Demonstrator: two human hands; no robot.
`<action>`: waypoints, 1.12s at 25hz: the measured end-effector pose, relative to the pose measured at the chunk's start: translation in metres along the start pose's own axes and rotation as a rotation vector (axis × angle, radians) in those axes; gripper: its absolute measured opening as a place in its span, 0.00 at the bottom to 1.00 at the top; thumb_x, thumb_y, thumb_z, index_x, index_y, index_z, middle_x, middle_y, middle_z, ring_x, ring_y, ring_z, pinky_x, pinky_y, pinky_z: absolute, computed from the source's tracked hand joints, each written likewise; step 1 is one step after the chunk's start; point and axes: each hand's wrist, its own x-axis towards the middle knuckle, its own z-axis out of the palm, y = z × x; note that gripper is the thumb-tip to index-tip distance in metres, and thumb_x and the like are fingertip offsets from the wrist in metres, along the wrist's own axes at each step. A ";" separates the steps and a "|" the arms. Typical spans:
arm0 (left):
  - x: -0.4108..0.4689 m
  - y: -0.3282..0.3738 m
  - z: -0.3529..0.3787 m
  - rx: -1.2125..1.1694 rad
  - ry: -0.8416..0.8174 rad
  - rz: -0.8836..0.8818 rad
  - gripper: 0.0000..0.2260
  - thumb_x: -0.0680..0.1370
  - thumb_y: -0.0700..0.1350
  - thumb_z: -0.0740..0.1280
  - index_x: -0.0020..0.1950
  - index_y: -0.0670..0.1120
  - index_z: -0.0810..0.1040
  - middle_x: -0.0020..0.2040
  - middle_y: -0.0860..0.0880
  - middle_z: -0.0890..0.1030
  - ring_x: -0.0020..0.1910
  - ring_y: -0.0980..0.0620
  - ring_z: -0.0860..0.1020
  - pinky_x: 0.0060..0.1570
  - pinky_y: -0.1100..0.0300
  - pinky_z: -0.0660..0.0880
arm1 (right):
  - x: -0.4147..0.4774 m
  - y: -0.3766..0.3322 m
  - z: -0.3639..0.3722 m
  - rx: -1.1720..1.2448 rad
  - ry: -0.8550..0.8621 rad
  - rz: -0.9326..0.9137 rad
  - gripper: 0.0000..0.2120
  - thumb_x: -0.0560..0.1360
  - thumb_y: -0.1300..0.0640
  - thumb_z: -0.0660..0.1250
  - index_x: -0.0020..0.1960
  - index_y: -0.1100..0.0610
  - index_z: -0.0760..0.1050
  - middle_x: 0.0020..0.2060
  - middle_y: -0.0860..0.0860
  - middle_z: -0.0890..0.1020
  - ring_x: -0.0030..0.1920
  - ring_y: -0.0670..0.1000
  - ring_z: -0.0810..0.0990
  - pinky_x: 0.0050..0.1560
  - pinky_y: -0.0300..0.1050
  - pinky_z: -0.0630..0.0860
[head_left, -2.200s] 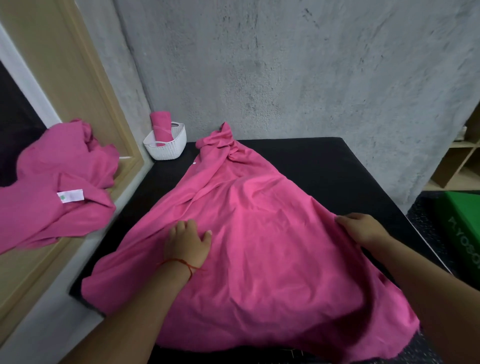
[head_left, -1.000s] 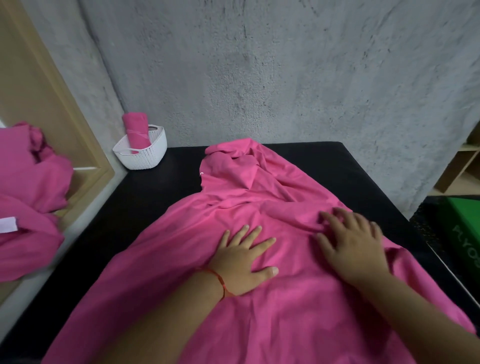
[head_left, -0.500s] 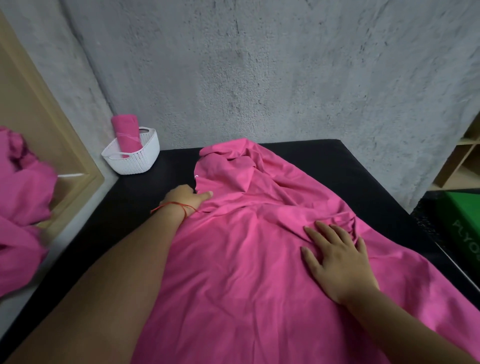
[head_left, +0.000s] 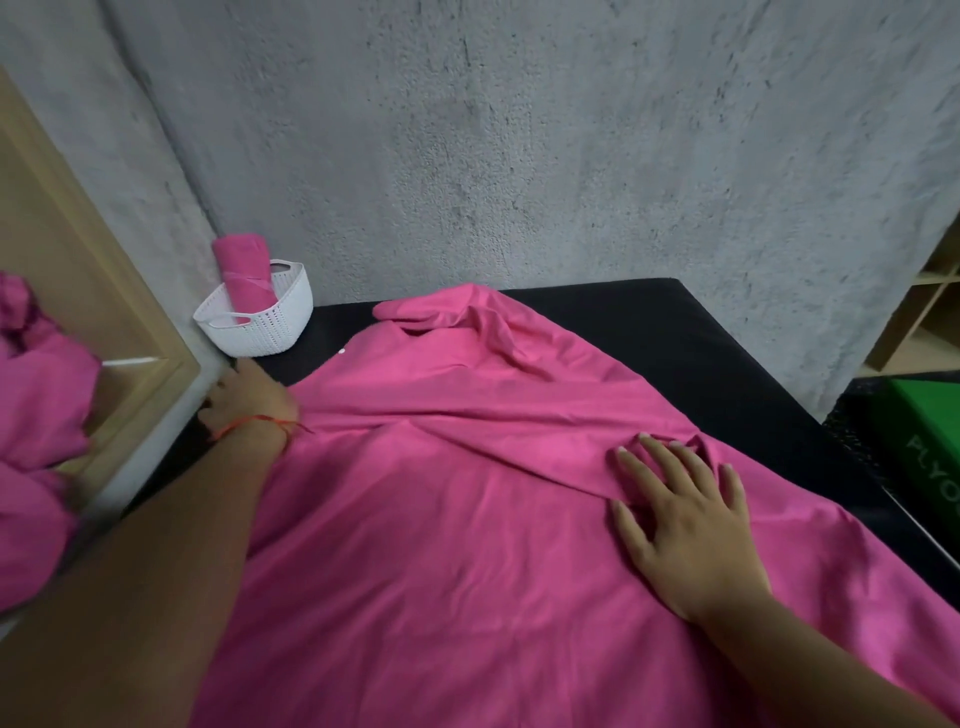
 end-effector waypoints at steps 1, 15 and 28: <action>-0.019 0.012 0.004 -0.015 0.016 0.102 0.19 0.79 0.48 0.66 0.67 0.42 0.74 0.66 0.36 0.75 0.66 0.33 0.74 0.62 0.38 0.74 | 0.000 0.000 0.001 0.018 -0.005 -0.006 0.30 0.82 0.32 0.53 0.81 0.39 0.65 0.80 0.42 0.67 0.80 0.51 0.63 0.78 0.65 0.59; -0.193 0.080 0.056 -0.038 -0.216 0.632 0.29 0.80 0.67 0.51 0.80 0.60 0.65 0.81 0.56 0.64 0.81 0.48 0.59 0.78 0.40 0.55 | 0.017 -0.002 -0.037 0.376 0.168 0.021 0.05 0.79 0.46 0.71 0.52 0.44 0.84 0.49 0.42 0.84 0.51 0.50 0.82 0.47 0.49 0.80; -0.191 0.079 0.068 -0.349 -0.048 0.585 0.33 0.79 0.65 0.54 0.81 0.51 0.64 0.77 0.50 0.71 0.76 0.49 0.68 0.76 0.47 0.64 | 0.184 -0.001 0.022 0.486 0.015 0.503 0.10 0.80 0.49 0.64 0.50 0.51 0.83 0.44 0.53 0.85 0.43 0.58 0.80 0.45 0.50 0.74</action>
